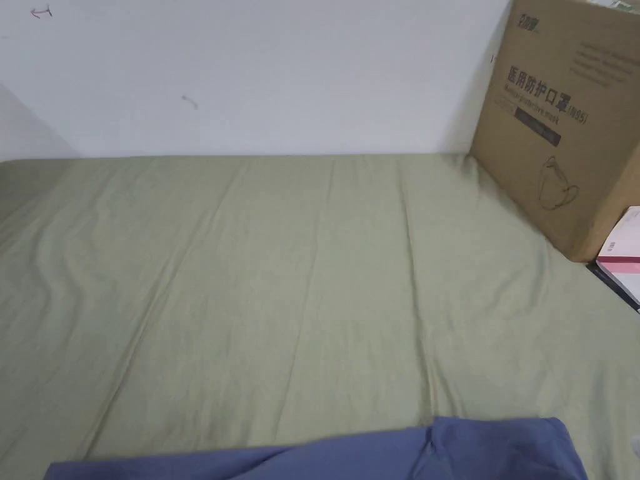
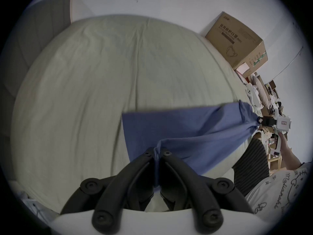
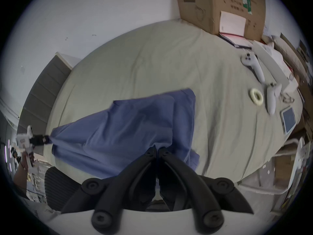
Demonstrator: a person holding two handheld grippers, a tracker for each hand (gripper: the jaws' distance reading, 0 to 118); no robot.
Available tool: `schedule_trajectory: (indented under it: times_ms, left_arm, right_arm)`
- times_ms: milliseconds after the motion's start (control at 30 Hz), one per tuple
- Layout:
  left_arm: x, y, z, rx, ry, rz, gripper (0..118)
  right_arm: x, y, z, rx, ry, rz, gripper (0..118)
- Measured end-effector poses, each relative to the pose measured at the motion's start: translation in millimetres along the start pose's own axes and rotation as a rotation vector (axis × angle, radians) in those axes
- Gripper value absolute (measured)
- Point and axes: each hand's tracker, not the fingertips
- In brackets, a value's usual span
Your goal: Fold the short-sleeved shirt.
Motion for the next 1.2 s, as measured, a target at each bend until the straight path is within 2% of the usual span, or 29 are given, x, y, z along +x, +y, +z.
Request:
schedule_trajectory:
  times_ms: [67,100,133,167,200,233,300,367,467,567,633,667,700,733,767,800,833,900,1000,1100,1200]
  left_arm:
    - [-1,-16,-1,-0.008,-0.011,0.016,14]
    - [-1,-21,1,-0.002,-0.008,0.021,33]
    - [0,-23,4,0.013,0.014,0.020,52]
    - [1,-23,9,0.034,0.042,0.014,78]
    - [1,-22,15,0.048,0.048,0.019,108]
    - [0,-19,20,0.061,0.049,0.030,118]
    - [5,-13,36,0.140,0.042,0.049,116]
    - [17,-2,54,0.228,-0.001,0.055,115]
    - [54,18,75,0.410,0.012,0.052,115]
    - [99,29,95,0.628,0.018,-0.026,115]
    - [134,26,105,0.816,0.096,-0.092,109]
    - [151,26,106,0.885,0.138,-0.111,101]
    - [165,27,107,0.925,0.161,-0.119,81]
    - [175,28,107,0.933,0.160,-0.111,55]
    - [179,28,104,0.938,0.150,-0.099,21]
    - [187,29,102,0.931,0.154,-0.080,0]
    - [191,28,103,0.937,0.175,-0.066,0]
    - [191,27,106,0.924,0.105,-0.071,0]
    - [177,28,113,0.899,0.134,-0.073,0]
    - [131,40,117,0.675,0.105,-0.013,0]
    - [59,40,100,0.401,-0.079,0.168,1]
  right_arm:
    - [5,0,0,0.018,0.007,-0.026,4]
    - [4,2,2,0.029,0.007,-0.031,26]
    - [1,4,5,0.035,0.003,-0.025,54]
    - [-2,6,9,0.056,-0.020,0.001,83]
    - [-7,12,13,0.066,-0.052,0.047,102]
    - [-11,16,16,0.066,-0.064,0.083,104]
    - [-26,23,30,0.143,-0.074,0.131,104]
    - [-42,33,43,0.199,-0.056,0.144,104]
    - [-78,45,66,0.332,0.045,0.179,104]
    - [-124,50,87,0.565,0.081,0.221,104]
    - [-144,51,96,0.759,0.164,0.210,104]
    - [-148,52,94,0.824,0.205,0.214,104]
    - [-157,52,95,0.868,0.219,0.210,101]
    - [-164,53,97,0.890,0.233,0.202,91]
    - [-169,54,98,0.896,0.264,0.198,65]
    - [-176,57,98,0.882,0.259,0.199,11]
    - [-179,58,98,0.878,0.252,0.201,0]
    - [-181,60,99,0.863,0.243,0.224,0]
    - [-180,58,103,0.844,0.237,0.237,0]
    - [-172,58,104,0.822,0.218,0.248,0]
    - [-165,54,103,0.780,0.186,0.241,0]
